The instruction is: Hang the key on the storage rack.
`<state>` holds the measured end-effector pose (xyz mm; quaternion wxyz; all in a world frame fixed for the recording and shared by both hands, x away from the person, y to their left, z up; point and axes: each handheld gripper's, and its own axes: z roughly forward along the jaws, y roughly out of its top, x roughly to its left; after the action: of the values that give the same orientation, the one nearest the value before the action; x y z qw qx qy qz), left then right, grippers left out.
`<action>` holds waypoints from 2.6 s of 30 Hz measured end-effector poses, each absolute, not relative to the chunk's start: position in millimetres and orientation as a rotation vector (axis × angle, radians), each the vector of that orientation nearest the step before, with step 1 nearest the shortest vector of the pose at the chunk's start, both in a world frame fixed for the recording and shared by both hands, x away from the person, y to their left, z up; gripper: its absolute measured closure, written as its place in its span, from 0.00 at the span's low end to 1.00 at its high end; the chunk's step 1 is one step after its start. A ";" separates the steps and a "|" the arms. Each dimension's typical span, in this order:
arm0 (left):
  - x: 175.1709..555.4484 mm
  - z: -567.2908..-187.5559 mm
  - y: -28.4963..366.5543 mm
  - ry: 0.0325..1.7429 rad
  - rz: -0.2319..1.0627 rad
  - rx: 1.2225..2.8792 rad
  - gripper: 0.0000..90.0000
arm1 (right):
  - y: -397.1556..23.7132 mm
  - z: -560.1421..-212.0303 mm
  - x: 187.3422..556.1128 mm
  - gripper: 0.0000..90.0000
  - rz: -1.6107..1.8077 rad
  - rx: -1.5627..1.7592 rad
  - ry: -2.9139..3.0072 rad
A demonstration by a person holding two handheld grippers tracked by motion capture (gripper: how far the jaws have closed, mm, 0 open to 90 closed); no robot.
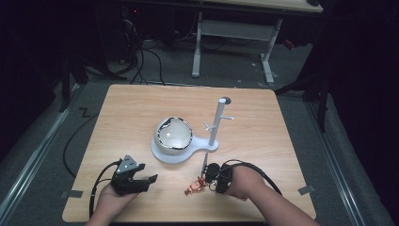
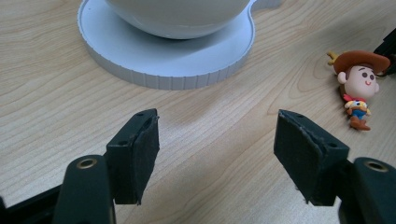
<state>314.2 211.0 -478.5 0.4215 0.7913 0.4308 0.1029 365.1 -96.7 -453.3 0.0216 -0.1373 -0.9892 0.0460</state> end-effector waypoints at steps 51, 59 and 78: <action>315.3 -481.9 210.3 1.084 0.255 1.997 0.35 | -138.3 -299.6 386.4 0.83 0.009 -0.758 -3.117; 315.1 -482.1 209.8 1.082 0.252 2.002 0.35 | -151.6 -277.8 393.1 0.83 0.007 -0.848 -3.127; 314.2 -483.7 206.8 1.069 0.252 2.029 0.35 | -172.6 -249.7 416.2 0.83 -0.079 -0.993 -3.131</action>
<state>314.2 206.8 -483.7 0.4054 0.8039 0.4235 0.0997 416.2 -172.6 -249.7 -0.0719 -0.3013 -0.9505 -0.0239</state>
